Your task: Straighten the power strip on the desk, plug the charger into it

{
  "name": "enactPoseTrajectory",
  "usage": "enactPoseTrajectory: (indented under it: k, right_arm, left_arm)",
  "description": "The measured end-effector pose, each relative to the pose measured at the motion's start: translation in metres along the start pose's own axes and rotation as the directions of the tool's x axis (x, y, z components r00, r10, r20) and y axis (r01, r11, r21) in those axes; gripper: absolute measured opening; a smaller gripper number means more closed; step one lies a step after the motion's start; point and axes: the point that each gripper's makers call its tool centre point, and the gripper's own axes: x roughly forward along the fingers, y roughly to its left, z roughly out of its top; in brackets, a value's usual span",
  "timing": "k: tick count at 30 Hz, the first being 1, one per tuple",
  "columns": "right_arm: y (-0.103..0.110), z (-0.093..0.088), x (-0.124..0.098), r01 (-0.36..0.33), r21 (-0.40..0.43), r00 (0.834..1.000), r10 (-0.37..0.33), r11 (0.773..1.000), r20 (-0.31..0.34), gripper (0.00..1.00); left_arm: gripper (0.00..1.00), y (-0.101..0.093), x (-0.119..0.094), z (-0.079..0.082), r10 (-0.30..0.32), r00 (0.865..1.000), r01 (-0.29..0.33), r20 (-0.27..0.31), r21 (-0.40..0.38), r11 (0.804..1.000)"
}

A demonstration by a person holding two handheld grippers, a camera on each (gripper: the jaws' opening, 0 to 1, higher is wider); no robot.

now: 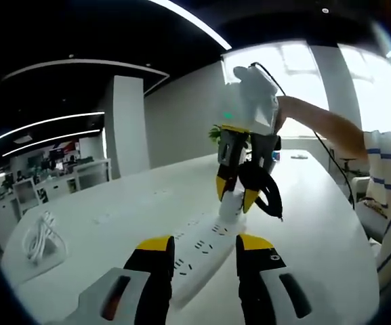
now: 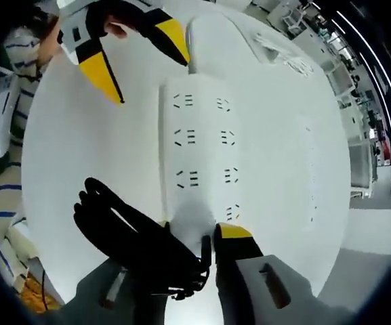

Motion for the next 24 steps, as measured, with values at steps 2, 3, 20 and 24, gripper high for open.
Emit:
enactPoseTrajectory:
  k: [2,3,20,24]
  right_arm:
    - [0.0007,0.0011,0.0013,0.0,-0.006,1.0,0.0,1.0,-0.019,0.23]
    - [0.0005,0.0019,0.0019,0.001,-0.011,0.999,-0.001,1.0,-0.034,0.23]
    - [-0.0042,-0.0063,0.0024,0.027,0.011,0.998,-0.026,1.0,-0.051,0.24]
    - [-0.0031,-0.0045,0.0021,0.034,0.009,0.999,-0.034,0.999,-0.005,0.24]
  left_arm:
    - [0.37,0.0004,-0.0001,0.0006,-0.002,1.0,0.002,0.002,-0.004,1.0]
    - [0.37,0.0008,0.0,0.0006,0.0,1.0,0.0,0.003,-0.008,1.0]
    - [0.37,0.0025,0.0064,-0.0029,0.034,0.999,-0.034,-0.021,0.026,0.999]
    - [0.37,0.006,0.007,-0.0061,0.042,0.998,-0.041,-0.036,0.034,0.999]
